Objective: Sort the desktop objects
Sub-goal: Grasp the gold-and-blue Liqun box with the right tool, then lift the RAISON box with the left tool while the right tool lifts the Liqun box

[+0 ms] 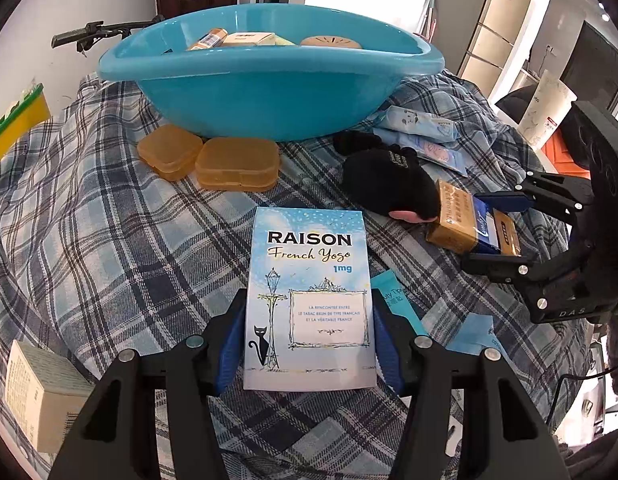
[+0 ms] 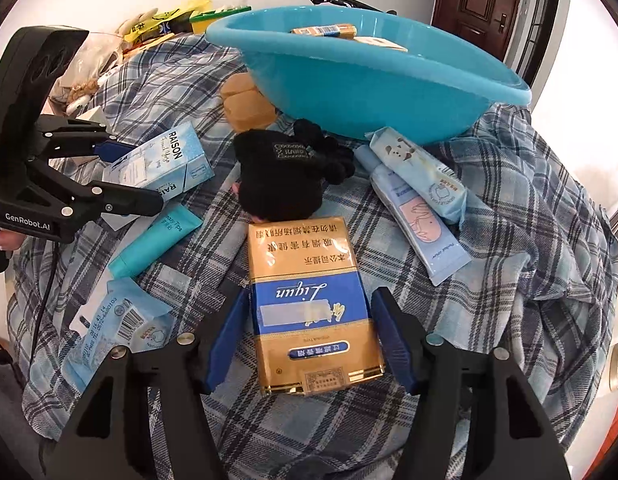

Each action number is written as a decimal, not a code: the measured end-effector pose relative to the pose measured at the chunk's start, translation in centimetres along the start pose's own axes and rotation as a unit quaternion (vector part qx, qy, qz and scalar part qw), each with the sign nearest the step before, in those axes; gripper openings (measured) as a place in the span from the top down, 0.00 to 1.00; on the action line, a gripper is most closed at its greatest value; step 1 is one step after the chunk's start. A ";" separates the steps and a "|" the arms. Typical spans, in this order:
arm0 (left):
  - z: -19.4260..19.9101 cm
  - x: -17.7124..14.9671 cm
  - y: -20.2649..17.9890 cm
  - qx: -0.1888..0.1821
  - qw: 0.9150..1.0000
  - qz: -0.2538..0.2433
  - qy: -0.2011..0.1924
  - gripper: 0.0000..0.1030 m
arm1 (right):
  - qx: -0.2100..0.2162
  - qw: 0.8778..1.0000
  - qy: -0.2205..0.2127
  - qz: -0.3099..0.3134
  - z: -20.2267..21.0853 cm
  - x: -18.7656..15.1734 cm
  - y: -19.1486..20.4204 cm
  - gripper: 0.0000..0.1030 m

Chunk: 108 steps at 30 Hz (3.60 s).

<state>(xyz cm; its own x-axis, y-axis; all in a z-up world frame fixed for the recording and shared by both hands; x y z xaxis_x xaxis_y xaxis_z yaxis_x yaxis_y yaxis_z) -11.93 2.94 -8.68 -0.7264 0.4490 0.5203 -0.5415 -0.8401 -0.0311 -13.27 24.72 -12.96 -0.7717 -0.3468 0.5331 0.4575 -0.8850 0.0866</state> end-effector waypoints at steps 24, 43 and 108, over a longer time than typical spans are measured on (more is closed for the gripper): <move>8.0 -0.3 -3.7 0.129 0.966 0.078 -0.210 0.43 | -0.055 0.940 -0.263 -0.210 9.6 0.0 1.9 0.46; 10.6 -0.8 -5.1 0.191 0.945 0.063 -0.259 0.43 | -0.075 0.935 -0.285 -0.195 9.9 -0.1 3.1 0.46; 20.1 21.6 0.9 0.252 0.821 -0.005 -0.513 0.43 | -0.141 0.858 -0.478 -0.127 19.9 22.8 -0.1 0.46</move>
<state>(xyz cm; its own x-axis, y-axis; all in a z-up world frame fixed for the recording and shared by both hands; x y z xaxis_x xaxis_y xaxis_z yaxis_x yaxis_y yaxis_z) -19.64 5.74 19.68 0.1559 0.1819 0.9709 -0.1138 -0.9730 0.2006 -22.11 23.09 15.96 -0.0545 0.1615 0.9854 0.0988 -0.9811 0.1662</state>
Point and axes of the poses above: each gripper's, at about its wrist camera, not at the fingertips, and z roughly against the way its jaws point, y to its left, x to its top, the point moved 2 cm from there along -z, roughly the way its jaws point, and after that the axes turned 10 degrees about -z, right-handed, at the moved point
